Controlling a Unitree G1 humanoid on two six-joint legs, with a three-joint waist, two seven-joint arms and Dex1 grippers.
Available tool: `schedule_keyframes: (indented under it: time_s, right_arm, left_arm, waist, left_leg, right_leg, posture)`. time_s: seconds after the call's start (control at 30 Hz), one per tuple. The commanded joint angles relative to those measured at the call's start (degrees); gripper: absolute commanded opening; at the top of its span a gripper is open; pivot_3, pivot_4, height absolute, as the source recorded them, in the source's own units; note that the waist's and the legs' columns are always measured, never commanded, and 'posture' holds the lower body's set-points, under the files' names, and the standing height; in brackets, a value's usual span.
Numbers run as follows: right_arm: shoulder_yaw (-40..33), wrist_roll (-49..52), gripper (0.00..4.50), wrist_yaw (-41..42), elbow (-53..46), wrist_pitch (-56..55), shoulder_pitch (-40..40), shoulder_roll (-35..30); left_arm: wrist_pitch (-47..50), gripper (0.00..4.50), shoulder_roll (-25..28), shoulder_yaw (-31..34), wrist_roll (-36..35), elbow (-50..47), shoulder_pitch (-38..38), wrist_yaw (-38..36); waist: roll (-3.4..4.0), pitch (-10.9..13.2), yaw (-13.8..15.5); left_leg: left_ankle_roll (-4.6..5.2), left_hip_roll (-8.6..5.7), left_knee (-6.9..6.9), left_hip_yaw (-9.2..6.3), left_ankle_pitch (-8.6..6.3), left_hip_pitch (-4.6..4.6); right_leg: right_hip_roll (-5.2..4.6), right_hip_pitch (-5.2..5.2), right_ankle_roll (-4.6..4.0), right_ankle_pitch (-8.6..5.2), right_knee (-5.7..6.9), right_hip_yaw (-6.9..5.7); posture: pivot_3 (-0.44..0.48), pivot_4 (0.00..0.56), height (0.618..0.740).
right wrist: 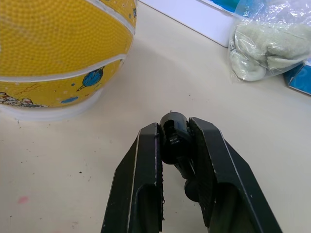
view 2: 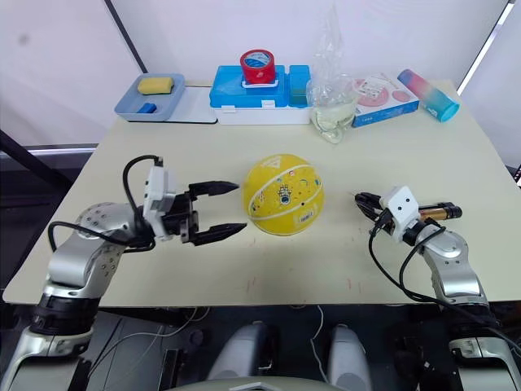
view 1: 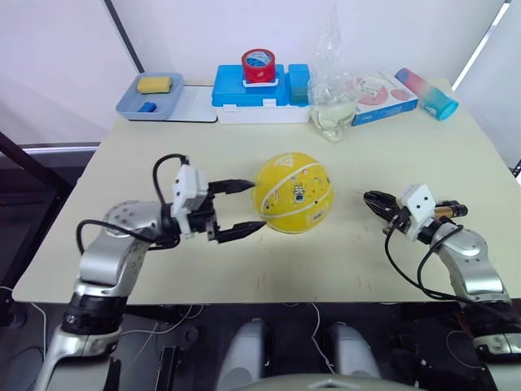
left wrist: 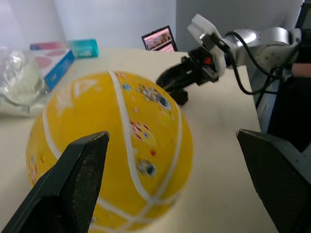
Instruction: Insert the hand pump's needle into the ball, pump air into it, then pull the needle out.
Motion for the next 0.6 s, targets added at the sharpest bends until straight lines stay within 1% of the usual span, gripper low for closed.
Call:
schedule_keyframes:
  time_s: [0.03, 0.1, 0.3, 0.6]
  right_arm:
    - [-2.33, 0.92, 0.31, 0.09, 0.16, -1.94, -0.20, -0.03]
    - [-2.68, 0.95, 0.31, 0.24, 0.91, -2.35, -0.28, -0.12]
    - [-3.17, 0.69, 0.31, 0.33, 2.49, -2.89, -0.76, -0.10]
    - [-3.19, 0.09, 0.31, -0.48, 4.53, -3.09, -1.80, -0.22]
  left_arm:
    - [-4.29, 4.50, 2.00, 3.96, -1.58, -1.39, 3.78, -3.97]
    - [-5.75, 4.50, 3.23, 6.11, -1.95, -0.44, 6.47, -5.83]
    - [-8.39, 4.50, 5.86, 12.01, -3.57, 4.39, 10.75, -10.52]
    - [-11.18, 4.50, 6.15, 14.60, -4.08, 7.38, 12.25, -13.45]
  waist:
    - [0.01, 0.00, -0.16]
    - [0.02, 0.01, -0.36]
    - [0.04, 0.04, -0.12]
    - [0.04, 0.04, -0.18]
  left_leg:
    - [0.00, 0.00, 0.00, 0.02, 0.00, 0.01]
    - [0.00, -0.01, -0.03, 0.16, -0.01, 0.06]
    - [-0.01, 0.24, -0.05, 0.34, -0.01, 0.08]
    - [-0.02, 0.33, -0.05, 0.45, -0.02, 0.12]
  right_leg:
    - [0.00, 0.00, 0.00, 0.00, 0.00, 0.05]
    - [0.01, -0.02, 0.00, 0.00, -0.01, 0.20]
    - [0.18, -0.12, -0.02, 0.01, 0.00, 0.30]
    - [0.23, -0.14, -0.06, 0.02, 0.01, 0.38]
  posture:
    - [0.000, 0.150, 0.739]
    - [0.000, 0.150, 0.739]
    - [0.000, 0.150, 0.739]
    - [0.000, 0.150, 0.739]
